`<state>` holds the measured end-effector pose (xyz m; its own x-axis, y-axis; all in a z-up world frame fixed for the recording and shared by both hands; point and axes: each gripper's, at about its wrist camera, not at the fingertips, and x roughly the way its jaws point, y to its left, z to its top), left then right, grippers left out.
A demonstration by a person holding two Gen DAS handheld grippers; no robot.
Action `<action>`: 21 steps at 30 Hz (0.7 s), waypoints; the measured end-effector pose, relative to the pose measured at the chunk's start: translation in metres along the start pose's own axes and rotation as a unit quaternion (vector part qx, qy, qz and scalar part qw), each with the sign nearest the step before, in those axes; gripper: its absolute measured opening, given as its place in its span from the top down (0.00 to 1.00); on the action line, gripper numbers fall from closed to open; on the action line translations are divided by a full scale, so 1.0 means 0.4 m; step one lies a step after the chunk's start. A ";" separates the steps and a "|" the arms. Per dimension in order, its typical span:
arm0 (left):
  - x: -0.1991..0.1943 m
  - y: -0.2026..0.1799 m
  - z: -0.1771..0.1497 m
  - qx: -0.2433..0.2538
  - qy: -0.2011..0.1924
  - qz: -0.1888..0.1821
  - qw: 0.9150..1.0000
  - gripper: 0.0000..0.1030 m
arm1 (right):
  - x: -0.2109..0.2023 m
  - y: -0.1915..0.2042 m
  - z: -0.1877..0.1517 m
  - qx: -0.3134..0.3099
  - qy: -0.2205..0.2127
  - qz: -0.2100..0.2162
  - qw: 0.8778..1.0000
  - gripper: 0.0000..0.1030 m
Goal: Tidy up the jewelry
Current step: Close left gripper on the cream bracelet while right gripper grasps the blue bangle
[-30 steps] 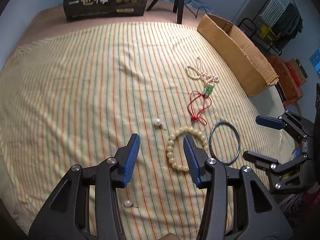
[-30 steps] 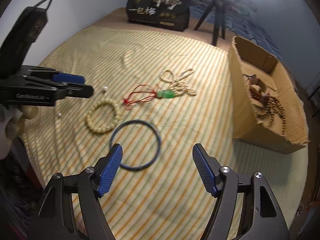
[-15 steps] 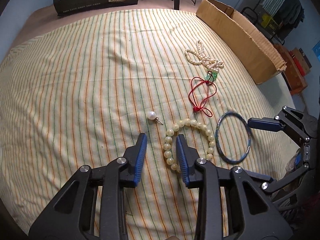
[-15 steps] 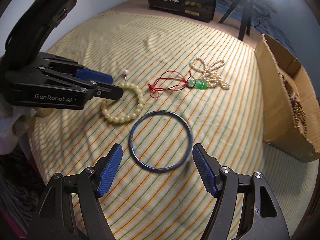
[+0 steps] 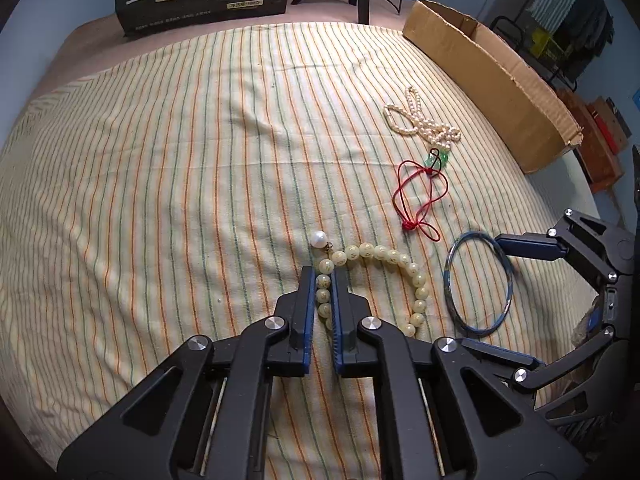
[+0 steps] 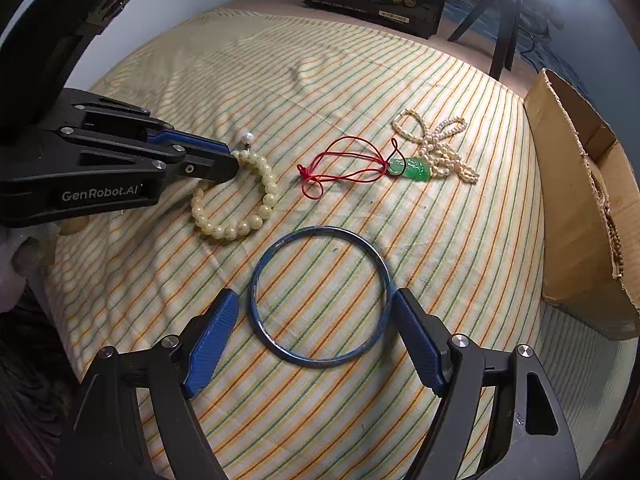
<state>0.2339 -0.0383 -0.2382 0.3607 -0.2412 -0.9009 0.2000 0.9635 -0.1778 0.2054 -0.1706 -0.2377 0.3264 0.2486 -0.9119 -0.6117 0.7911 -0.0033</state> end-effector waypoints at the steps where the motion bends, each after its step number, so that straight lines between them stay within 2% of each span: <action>1: -0.001 0.001 0.000 -0.001 -0.001 -0.001 1.000 0.95 | 0.000 -0.001 0.001 0.001 -0.001 0.001 1.000 0.24; 4: -0.006 0.001 -0.001 -0.003 -0.003 -0.003 1.000 0.95 | -0.002 -0.003 0.003 0.005 -0.004 -0.002 1.000 0.30; 9: -0.036 -0.002 0.002 -0.004 -0.017 -0.009 1.000 0.95 | -0.016 -0.011 0.009 0.011 -0.012 0.008 1.000 0.30; 21: -0.128 -0.003 0.011 -0.010 -0.056 -0.027 0.998 0.95 | -0.087 -0.015 0.024 0.015 -0.049 0.002 0.999 0.31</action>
<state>0.2191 -0.0277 -0.1904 0.4505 -0.3031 -0.8397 0.2045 0.9506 -0.2334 0.2047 -0.1786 -0.2021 0.3945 0.3046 -0.8669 -0.5924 0.8056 0.0134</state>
